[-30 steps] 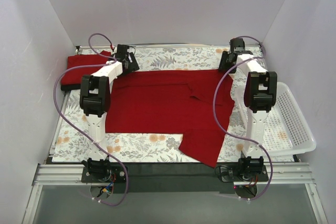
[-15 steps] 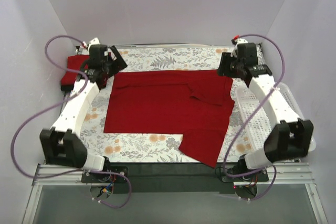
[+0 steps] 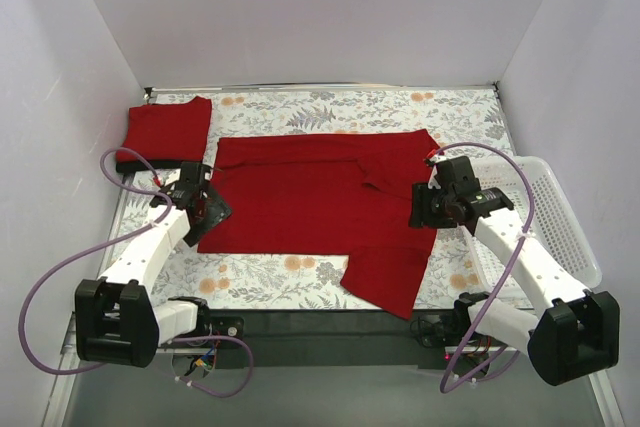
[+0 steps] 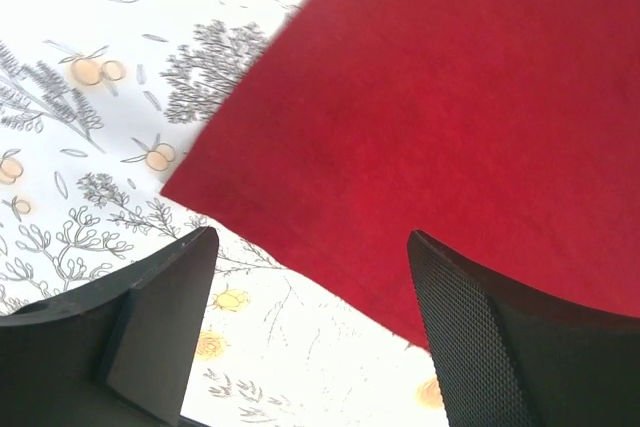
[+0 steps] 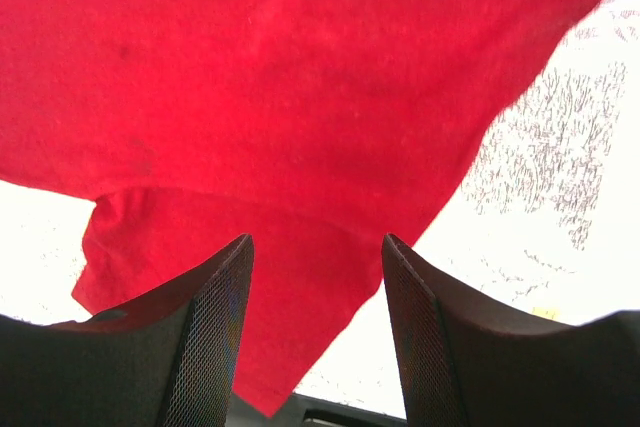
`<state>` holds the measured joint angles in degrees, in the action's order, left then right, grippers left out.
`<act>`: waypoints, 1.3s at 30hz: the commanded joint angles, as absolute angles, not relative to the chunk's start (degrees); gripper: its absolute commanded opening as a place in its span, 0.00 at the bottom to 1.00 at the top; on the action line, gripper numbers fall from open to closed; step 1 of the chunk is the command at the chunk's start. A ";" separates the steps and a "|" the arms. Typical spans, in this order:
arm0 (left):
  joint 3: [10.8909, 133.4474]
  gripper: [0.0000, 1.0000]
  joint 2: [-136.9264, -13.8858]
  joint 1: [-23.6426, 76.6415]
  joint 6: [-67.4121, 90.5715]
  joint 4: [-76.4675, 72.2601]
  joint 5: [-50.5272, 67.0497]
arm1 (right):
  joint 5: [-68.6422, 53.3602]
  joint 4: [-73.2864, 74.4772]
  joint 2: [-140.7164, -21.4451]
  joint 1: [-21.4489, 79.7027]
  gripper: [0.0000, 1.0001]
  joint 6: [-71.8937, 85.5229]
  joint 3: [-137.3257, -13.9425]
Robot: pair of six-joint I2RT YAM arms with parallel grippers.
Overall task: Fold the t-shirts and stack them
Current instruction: Fold the tshirt
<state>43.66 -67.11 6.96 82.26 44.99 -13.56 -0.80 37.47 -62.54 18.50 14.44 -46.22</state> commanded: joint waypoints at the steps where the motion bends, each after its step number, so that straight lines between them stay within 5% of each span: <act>1: 44.92 0.70 -69.60 5.28 88.22 47.72 -16.43 | -0.62 37.70 -60.91 18.90 0.52 14.68 -45.79; 17: 36.30 0.59 -76.64 0.53 95.10 40.08 -16.09 | 3.77 37.27 -62.84 18.81 0.52 13.71 -43.59; 20: 35.60 0.52 -76.82 0.53 94.66 38.76 -15.30 | 3.95 37.53 -63.10 18.81 0.52 13.97 -43.24; 28: 35.51 0.07 -75.50 0.53 91.59 37.71 -12.49 | 3.87 40.51 -64.51 18.72 0.52 17.22 -41.84; 39: 33.93 0.03 -70.31 0.53 87.72 35.86 -10.90 | 6.24 40.17 -68.38 18.81 0.45 22.67 -38.24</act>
